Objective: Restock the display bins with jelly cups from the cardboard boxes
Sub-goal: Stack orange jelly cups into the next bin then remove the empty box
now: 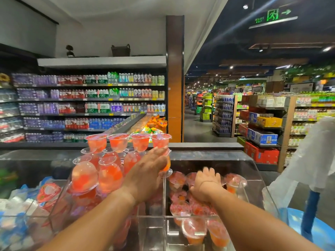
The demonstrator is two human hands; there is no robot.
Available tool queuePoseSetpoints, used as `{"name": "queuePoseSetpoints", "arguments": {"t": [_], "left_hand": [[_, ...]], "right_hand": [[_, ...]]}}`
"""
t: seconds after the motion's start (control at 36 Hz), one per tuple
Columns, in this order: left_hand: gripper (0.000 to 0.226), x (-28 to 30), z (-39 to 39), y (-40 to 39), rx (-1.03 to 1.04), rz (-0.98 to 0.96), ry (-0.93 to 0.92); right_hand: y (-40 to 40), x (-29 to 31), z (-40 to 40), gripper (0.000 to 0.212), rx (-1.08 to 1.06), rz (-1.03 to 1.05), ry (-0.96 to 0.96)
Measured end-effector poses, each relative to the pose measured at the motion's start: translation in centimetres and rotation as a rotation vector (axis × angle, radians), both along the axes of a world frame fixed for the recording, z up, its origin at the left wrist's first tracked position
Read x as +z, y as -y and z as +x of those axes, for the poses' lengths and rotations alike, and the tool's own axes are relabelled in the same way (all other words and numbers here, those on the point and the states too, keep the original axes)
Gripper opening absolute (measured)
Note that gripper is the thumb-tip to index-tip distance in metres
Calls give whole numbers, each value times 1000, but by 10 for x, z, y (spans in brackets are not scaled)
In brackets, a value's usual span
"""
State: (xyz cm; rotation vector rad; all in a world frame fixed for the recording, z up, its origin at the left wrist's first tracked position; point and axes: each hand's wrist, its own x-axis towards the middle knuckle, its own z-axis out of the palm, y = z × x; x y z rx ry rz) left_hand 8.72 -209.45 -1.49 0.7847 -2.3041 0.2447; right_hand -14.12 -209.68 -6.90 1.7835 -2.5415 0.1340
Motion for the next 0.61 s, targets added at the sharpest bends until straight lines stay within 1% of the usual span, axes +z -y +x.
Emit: {"name": "queuePoseSetpoints", "arguments": {"t": [0.22, 0.28, 0.33, 0.42, 0.5, 0.56, 0.58, 0.61], "left_hand": [[30, 2, -5, -1, -15, 6, -10], [36, 0, -8, -1, -27, -1, -8], [47, -1, -11, -2, -50, -4, -25], [54, 0, -16, -9, -67, 53, -33], [64, 1, -21, -16, -59, 109, -2], [67, 2, -26, -20, -40, 144, 7], [65, 2, -29, -21, -27, 155, 6], [62, 2, -32, -22, -13, 165, 8]], "right_hand": [[2, 2, -5, 64, 24, 41, -89], [1, 4, -6, 69, 30, 38, -94], [-3, 7, -7, 73, 48, 11, -95], [-14, 11, -11, 69, 94, -48, -95], [-27, 23, -12, 60, 159, -133, 9], [-37, 35, -8, 62, 206, -170, 122], [-43, 42, -6, 65, 232, -185, 219], [-50, 50, -3, 66, 258, -188, 365]]}}
